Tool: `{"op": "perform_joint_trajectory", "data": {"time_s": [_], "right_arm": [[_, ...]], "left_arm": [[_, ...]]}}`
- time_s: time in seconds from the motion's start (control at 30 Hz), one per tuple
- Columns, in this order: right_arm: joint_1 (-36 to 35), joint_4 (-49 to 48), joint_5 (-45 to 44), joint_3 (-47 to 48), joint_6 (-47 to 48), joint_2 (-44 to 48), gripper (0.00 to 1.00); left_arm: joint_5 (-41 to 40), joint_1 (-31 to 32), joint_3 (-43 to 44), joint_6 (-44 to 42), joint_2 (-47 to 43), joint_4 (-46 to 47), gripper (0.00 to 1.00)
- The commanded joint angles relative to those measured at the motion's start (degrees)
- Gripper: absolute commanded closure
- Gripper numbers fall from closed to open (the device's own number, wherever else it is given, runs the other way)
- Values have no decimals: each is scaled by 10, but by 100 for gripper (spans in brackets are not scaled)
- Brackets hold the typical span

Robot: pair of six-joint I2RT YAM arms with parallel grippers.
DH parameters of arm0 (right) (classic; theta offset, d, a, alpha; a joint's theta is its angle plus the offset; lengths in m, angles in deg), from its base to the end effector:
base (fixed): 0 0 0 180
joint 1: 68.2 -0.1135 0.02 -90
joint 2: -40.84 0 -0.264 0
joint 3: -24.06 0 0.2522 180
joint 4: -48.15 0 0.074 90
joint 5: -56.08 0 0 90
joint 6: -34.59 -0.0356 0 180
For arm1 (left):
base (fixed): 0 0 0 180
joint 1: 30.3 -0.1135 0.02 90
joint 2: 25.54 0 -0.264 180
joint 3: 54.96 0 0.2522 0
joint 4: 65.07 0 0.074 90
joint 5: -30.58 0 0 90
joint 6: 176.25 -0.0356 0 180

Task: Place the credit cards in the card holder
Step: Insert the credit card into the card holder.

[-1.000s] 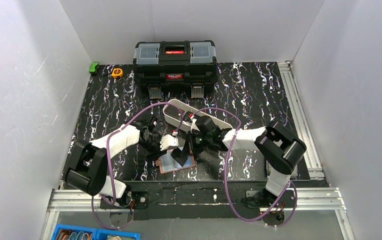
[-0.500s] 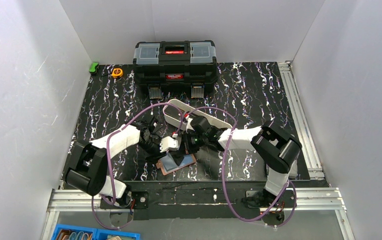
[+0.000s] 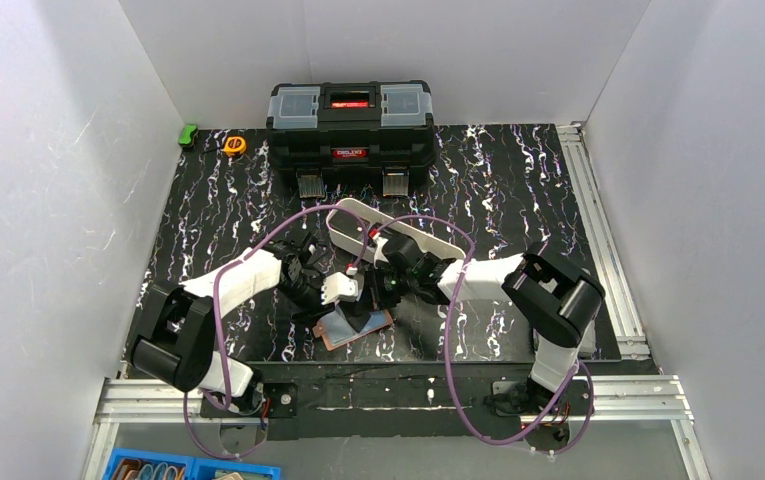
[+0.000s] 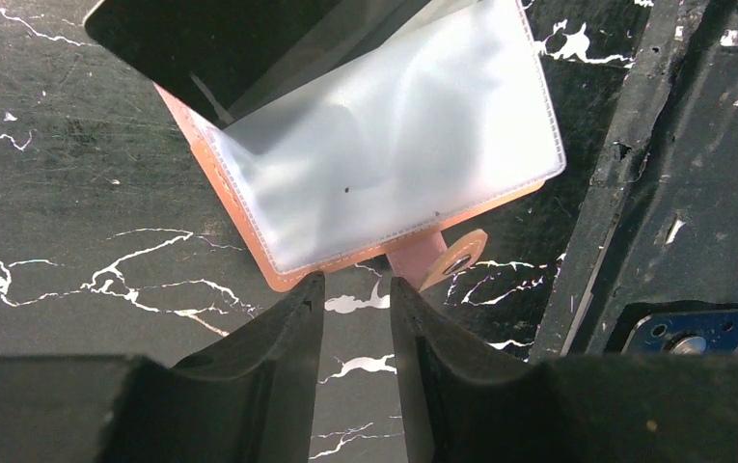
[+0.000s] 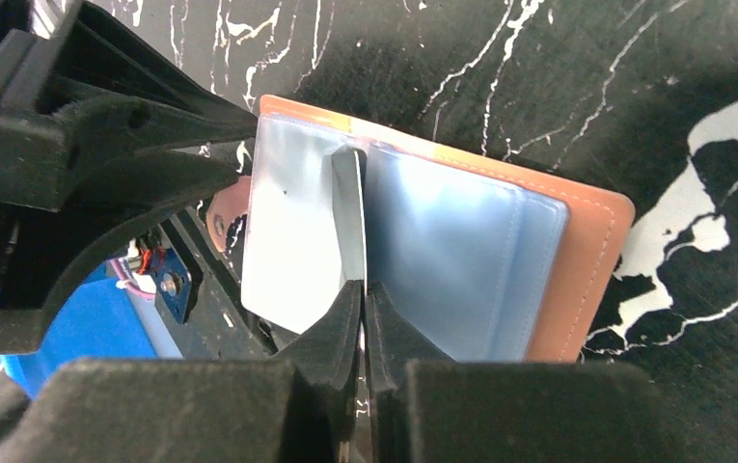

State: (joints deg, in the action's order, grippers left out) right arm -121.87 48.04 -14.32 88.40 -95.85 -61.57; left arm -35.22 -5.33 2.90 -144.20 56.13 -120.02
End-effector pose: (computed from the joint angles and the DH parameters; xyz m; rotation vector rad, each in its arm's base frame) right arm 0.2037 0.2972 0.1497 -0.4972 2.4579 1.1870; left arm 0.2053 -0.1117 0.1685 1.8941 2.0549 -0.4963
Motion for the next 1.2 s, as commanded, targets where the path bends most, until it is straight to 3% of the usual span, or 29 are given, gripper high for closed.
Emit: {"op": "perform_joint_trajectory", "data": {"time_s": [0.0,0.13,0.67,0.8,0.93,1.17], "right_arm": [[-4,1,-27,-27,17,16,88],[-8,-6,-41,-32,20,18,75],[-16,-12,-40,-30,15,11,64],[-16,-5,-38,-25,15,7,71],[-16,-5,-42,-25,5,2,91],[-25,7,-72,-32,-13,7,96]], "left_arm": [[18,3,18,-7,-4,-21,70],[16,4,22,-5,-3,-23,70],[15,5,31,-15,14,-21,70],[13,6,31,-15,12,-21,70],[14,6,30,-16,11,-20,70],[14,6,31,-21,17,-17,70]]}}
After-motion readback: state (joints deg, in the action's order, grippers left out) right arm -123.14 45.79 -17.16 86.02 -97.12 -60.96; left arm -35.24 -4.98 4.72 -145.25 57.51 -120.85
